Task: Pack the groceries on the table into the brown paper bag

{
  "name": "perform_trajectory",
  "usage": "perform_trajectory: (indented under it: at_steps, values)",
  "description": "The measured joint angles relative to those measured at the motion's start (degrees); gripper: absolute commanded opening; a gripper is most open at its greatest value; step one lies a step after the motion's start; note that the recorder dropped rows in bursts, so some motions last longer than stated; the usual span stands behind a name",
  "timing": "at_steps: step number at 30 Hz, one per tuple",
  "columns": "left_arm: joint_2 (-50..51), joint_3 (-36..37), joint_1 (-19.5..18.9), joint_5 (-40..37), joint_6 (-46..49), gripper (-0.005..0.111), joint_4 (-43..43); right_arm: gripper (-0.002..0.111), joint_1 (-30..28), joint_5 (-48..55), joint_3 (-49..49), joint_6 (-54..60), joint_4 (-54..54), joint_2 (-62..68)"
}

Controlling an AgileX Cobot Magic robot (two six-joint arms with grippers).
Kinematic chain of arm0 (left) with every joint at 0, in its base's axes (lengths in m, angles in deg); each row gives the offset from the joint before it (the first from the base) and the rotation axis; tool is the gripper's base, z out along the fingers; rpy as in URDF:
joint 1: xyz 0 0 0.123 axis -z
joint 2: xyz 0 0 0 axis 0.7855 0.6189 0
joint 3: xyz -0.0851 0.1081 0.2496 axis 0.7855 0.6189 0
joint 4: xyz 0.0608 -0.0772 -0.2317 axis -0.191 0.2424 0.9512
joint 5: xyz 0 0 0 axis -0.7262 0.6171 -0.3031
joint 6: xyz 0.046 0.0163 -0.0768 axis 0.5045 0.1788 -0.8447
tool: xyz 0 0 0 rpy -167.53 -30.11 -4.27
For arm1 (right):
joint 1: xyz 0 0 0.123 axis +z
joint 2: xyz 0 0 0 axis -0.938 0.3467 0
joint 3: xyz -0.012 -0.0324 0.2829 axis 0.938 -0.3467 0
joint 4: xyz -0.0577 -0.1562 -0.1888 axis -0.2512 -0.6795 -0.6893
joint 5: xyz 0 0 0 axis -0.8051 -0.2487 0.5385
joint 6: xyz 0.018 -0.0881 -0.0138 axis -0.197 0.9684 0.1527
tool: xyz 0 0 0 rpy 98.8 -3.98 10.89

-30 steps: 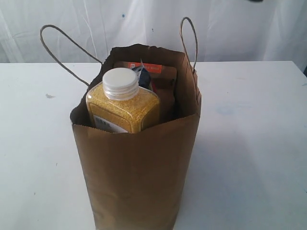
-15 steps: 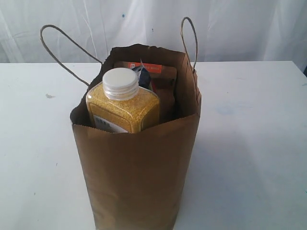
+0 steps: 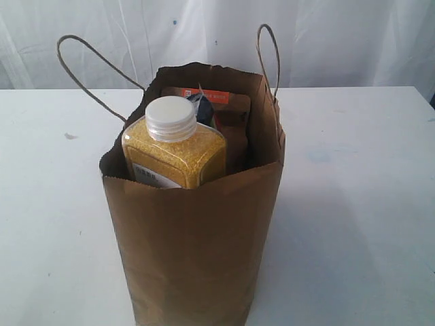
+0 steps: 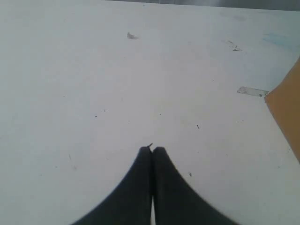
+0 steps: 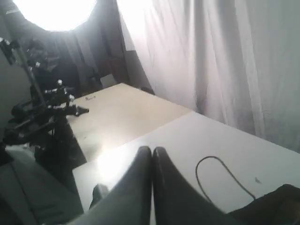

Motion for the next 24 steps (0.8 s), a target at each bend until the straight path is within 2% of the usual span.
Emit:
perform_trajectory:
  at_steps: [3,15,24]
  values:
    - [0.00,0.00,0.00,0.00,0.00,0.000,0.00,0.000,0.00,-13.93,-6.99,-3.02,0.23,-0.12]
    - [0.00,0.00,0.00,0.00,0.00,0.000,0.00,0.000,0.00,-40.65,-29.38,-5.58,-1.41,-6.84]
    - [0.00,0.00,0.00,0.00,0.00,0.000,0.00,0.000,0.00,-48.40,-47.21,-9.11,-1.29,-15.40]
